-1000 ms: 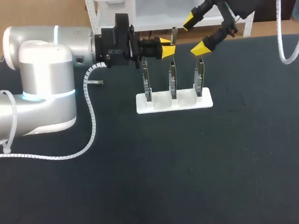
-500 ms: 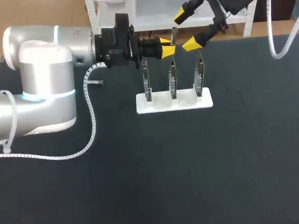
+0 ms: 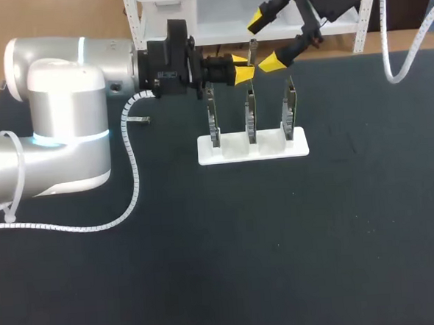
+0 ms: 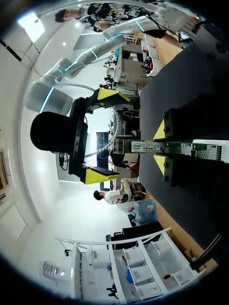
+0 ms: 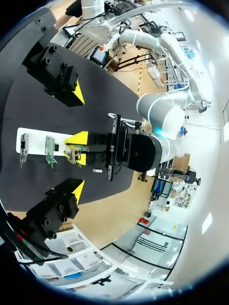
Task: Pick up the optical module with the left hand, and insert it into the network port with the right hand.
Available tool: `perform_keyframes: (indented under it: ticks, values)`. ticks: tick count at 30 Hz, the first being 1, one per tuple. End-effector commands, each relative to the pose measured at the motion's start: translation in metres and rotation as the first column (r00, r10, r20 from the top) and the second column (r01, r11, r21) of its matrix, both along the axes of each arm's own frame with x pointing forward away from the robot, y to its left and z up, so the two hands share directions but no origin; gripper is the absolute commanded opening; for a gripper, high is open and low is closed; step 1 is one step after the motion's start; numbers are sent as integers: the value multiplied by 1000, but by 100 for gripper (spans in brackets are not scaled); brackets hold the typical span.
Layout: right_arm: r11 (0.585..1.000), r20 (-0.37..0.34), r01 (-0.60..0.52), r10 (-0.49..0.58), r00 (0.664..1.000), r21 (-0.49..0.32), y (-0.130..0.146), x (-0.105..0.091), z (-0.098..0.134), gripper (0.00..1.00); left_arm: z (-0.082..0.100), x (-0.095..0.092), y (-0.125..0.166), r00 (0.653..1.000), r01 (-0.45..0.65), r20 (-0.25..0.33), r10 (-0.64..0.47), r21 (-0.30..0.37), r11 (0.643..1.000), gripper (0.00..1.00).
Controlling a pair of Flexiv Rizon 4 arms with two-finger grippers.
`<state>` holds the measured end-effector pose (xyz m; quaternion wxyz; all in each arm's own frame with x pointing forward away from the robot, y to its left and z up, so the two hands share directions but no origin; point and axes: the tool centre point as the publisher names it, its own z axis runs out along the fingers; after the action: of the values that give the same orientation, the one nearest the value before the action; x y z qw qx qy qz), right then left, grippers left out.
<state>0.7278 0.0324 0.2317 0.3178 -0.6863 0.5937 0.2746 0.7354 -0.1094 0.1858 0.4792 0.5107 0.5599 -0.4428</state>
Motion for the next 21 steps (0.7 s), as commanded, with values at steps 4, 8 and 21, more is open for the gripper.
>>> perform_keyframes:
  ticks: [4, 8, 21]
  values:
    - [999, -22, -44, 44, 999, 2, 5, 19, -5, 100, -1, 0, 0, 1000, -3, 2, 3, -1, 1000, 0]
    - [998, -29, -67, 67, 997, -1, 3, 29, -6, 100, -1, 0, 0, 1000, -3, 2, 3, -1, 1000, 0]
    - [995, -36, -97, 98, 995, 39, 12, 36, -9, 100, -1, 0, 0, 1000, -3, 2, 3, -1, 1000, 0]
